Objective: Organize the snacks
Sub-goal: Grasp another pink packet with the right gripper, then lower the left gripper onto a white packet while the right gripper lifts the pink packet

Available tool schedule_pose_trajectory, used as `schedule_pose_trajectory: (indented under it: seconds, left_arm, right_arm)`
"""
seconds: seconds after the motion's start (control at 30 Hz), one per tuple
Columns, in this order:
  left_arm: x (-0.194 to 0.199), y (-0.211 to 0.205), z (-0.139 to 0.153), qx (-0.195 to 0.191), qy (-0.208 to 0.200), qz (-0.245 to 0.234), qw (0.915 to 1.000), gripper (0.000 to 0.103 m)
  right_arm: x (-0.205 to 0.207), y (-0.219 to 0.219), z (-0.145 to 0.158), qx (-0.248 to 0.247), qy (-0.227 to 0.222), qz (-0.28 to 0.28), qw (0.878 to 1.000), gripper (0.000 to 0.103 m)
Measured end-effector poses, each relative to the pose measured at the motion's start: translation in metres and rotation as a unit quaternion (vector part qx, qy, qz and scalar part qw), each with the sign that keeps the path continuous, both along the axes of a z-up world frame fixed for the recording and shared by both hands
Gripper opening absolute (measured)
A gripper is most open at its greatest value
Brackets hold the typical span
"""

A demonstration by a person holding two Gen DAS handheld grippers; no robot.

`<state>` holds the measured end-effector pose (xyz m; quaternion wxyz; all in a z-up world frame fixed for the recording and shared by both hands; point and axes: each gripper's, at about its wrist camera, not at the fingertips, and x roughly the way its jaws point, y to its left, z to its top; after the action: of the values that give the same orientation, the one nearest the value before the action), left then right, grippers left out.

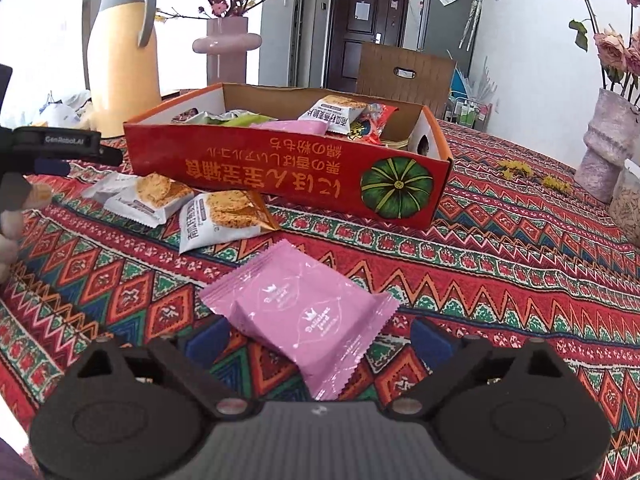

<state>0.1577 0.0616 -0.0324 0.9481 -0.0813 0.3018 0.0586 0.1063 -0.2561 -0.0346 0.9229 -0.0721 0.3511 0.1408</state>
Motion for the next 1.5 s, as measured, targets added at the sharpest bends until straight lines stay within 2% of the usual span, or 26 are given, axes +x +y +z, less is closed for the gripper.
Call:
schedule_pose_trajectory:
  seconds: [0.13, 0.27, 0.3, 0.33, 0.37, 0.4, 0.43, 0.5, 0.6, 0.77, 0.83, 0.97, 1.1, 1.5]
  left_arm:
    - [0.000, 0.001, -0.001, -0.001, 0.001, 0.001, 1.0000, 0.103]
    - [0.000, 0.000, -0.001, -0.002, 0.001, 0.000, 1.0000, 0.103]
    - [0.000, 0.000, -0.001, -0.002, 0.002, 0.000, 1.0000, 0.103]
    - [0.000, 0.000, -0.001, -0.002, 0.002, 0.000, 1.0000, 0.103]
    - [0.000, 0.000, -0.001, -0.002, 0.002, 0.000, 1.0000, 0.103]
    - [0.000, 0.000, -0.001, -0.002, 0.002, 0.000, 1.0000, 0.103]
    - [0.000, 0.000, -0.001, -0.002, 0.002, 0.000, 1.0000, 0.103]
    - [0.000, -0.001, -0.001, -0.001, 0.003, -0.002, 1.0000, 0.103]
    - [0.000, -0.001, -0.001, -0.001, 0.003, -0.001, 1.0000, 0.103]
    - [0.003, -0.003, -0.003, 0.003, 0.014, -0.003, 0.9999, 0.103]
    - [0.006, -0.004, -0.003, 0.003, 0.025, -0.008, 0.9997, 0.103]
    - [0.010, -0.009, -0.002, 0.002, 0.050, -0.027, 0.9984, 0.103]
    - [0.015, -0.023, -0.004, 0.020, 0.073, -0.040, 0.9963, 0.103]
    - [0.030, -0.059, -0.006, 0.069, 0.102, -0.054, 0.9910, 0.103]
  right_arm:
    - [0.019, 0.001, 0.003, -0.003, -0.014, -0.018, 1.000, 0.097]
    - [0.038, 0.000, 0.002, 0.000, -0.010, -0.023, 1.000, 0.096]
    - [0.040, 0.000, 0.000, 0.004, -0.004, -0.023, 1.000, 0.090]
    - [0.042, 0.000, -0.002, 0.008, 0.001, -0.024, 1.000, 0.078]
    - [0.042, -0.001, -0.003, 0.021, 0.002, -0.023, 1.000, 0.074]
    - [0.041, -0.001, -0.003, 0.030, 0.003, -0.022, 0.999, 0.064]
    - [0.040, -0.001, -0.002, 0.032, 0.001, -0.024, 0.999, 0.061]
    - [0.037, -0.001, -0.004, 0.031, -0.005, -0.034, 0.999, 0.061]
    - [0.036, -0.006, -0.004, 0.056, -0.015, -0.057, 0.997, 0.061]
    - [0.035, -0.019, 0.005, 0.114, -0.066, -0.117, 0.984, 0.061]
    - [0.035, -0.022, 0.006, 0.120, -0.079, -0.126, 0.982, 0.061]
    - [0.038, -0.028, 0.001, 0.135, -0.076, -0.134, 0.979, 0.061]
    - [0.041, -0.030, -0.003, 0.142, -0.069, -0.137, 0.978, 0.061]
    - [0.039, -0.035, -0.004, 0.161, -0.066, -0.136, 0.975, 0.061]
